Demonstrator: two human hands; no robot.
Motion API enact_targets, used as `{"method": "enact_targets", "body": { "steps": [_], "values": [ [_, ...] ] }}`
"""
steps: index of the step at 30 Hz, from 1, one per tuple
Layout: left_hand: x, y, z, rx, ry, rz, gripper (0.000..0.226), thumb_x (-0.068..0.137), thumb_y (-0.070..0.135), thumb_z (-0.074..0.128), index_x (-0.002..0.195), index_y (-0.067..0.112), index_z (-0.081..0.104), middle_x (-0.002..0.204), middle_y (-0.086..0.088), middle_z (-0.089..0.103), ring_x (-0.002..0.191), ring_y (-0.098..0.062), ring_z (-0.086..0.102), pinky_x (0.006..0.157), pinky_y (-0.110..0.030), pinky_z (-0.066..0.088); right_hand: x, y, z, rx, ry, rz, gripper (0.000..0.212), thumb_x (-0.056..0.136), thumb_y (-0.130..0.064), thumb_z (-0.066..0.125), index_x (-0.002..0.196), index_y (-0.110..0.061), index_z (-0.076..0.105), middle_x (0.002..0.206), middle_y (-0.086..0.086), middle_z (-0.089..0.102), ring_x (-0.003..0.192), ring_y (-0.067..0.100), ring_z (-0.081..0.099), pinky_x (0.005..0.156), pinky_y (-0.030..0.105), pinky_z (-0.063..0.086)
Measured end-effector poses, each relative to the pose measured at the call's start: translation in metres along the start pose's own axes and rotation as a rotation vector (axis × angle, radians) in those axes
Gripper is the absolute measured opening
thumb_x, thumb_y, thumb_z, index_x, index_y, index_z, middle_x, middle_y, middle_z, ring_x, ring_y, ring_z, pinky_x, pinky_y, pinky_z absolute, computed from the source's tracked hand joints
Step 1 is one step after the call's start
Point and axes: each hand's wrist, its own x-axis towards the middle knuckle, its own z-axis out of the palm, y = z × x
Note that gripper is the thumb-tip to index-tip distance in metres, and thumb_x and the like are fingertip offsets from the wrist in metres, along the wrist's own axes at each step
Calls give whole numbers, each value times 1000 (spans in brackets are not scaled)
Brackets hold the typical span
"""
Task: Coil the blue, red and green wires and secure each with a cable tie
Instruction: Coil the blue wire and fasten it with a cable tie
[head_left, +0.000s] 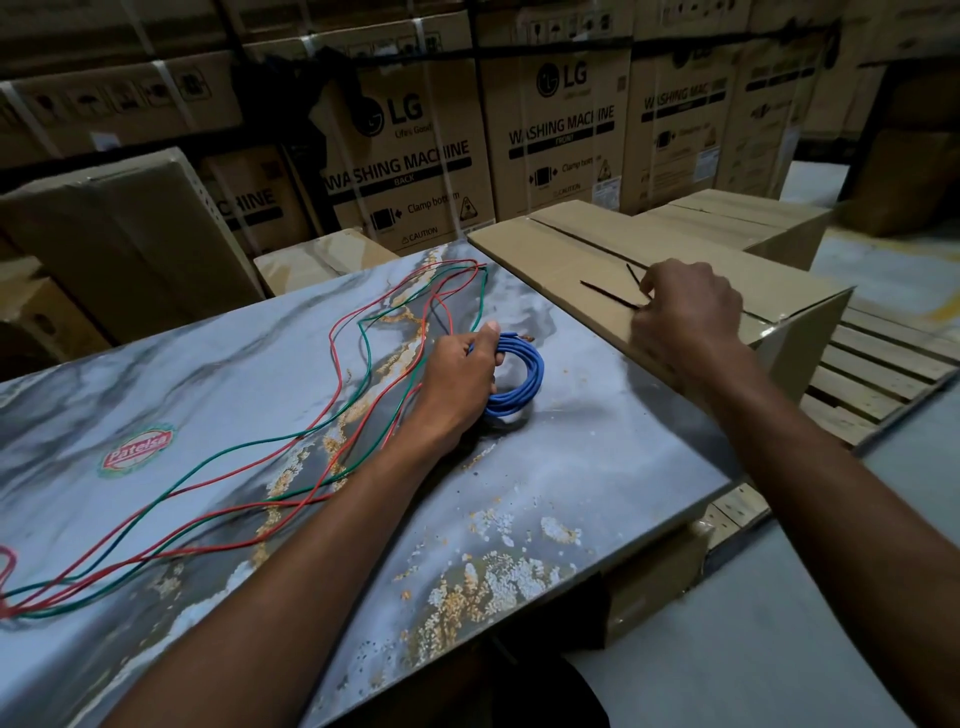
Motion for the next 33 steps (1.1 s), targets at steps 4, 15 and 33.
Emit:
{"method": "enact_targets", "body": {
  "steps": [4, 15, 33],
  "values": [
    [-1, -1, 0, 5, 2, -4, 49, 105, 37, 47, 63, 13, 53, 62, 5, 54, 50, -15, 44, 59, -33, 35, -2, -1, 0, 10, 34, -10, 33, 84, -10, 63, 116, -9, 69, 112, 23, 67, 105, 45, 60, 82, 40, 47],
    [-4, 1, -2, -13, 4, -6, 47, 105, 35, 46, 70, 5, 57, 61, 4, 54, 49, -13, 45, 55, -26, 35, -3, -5, 1, 84, 106, -157, 22, 86, -7, 63, 102, -7, 77, 102, 22, 71, 96, 43, 62, 77, 43, 53],
    [-18, 15, -71, -186, 241, -84, 44, 105, 32, 48, 68, 11, 59, 62, -1, 53, 44, -9, 41, 53, -26, 35, -65, -91, -9, 1296, -808, -21, 16, 102, -14, 59, 105, -2, 69, 83, 7, 67, 63, 14, 65, 56, 22, 56]
  ]
}}
